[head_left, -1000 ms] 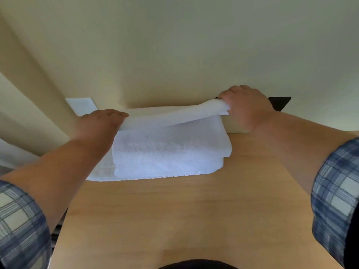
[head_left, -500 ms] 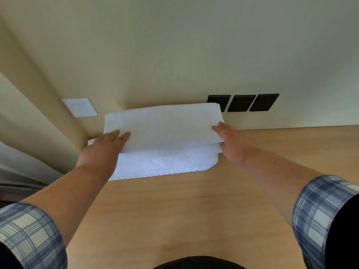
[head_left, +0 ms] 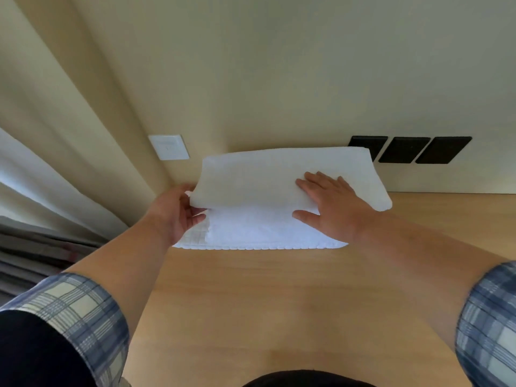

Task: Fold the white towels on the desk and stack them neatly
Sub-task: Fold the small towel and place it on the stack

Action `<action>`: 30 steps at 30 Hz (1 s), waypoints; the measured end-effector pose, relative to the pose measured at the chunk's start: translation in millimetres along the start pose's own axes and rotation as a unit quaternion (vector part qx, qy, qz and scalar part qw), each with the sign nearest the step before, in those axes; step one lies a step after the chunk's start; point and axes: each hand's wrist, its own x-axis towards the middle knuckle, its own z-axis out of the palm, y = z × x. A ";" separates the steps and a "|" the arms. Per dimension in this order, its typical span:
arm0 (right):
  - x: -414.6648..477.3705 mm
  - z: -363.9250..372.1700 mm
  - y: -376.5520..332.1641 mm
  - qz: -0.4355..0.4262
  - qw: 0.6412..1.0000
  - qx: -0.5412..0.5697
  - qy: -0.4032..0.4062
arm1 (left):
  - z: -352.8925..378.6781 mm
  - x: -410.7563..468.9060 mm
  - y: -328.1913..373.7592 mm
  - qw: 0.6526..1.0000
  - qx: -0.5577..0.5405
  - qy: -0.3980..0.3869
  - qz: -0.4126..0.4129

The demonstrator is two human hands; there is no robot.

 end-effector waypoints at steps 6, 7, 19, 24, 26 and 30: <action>27.9 9.7 -28.1 -0.029 0.998 -0.054 -0.019 | 16.0 22.9 29.6 0.987 0.051 -0.108 -0.107; 28.7 11.5 -26.5 -0.033 0.997 -0.063 -0.020 | 19.1 27.0 36.2 0.985 0.070 -0.117 -0.107; 17.7 16.7 -12.1 -0.028 0.998 -0.050 0.021 | 55.7 81.7 63.9 0.981 0.151 -0.047 0.114; -13.4 1.0 40.1 0.143 0.989 -0.028 0.027 | 57.2 84.4 54.8 0.946 0.313 0.010 0.087; -25.4 1.5 54.5 0.175 0.985 0.010 0.002 | 55.5 79.6 45.4 0.939 0.340 0.026 0.047; -29.7 5.0 56.7 0.172 0.983 0.053 0.025 | 57.5 72.2 42.3 0.885 0.437 0.108 0.115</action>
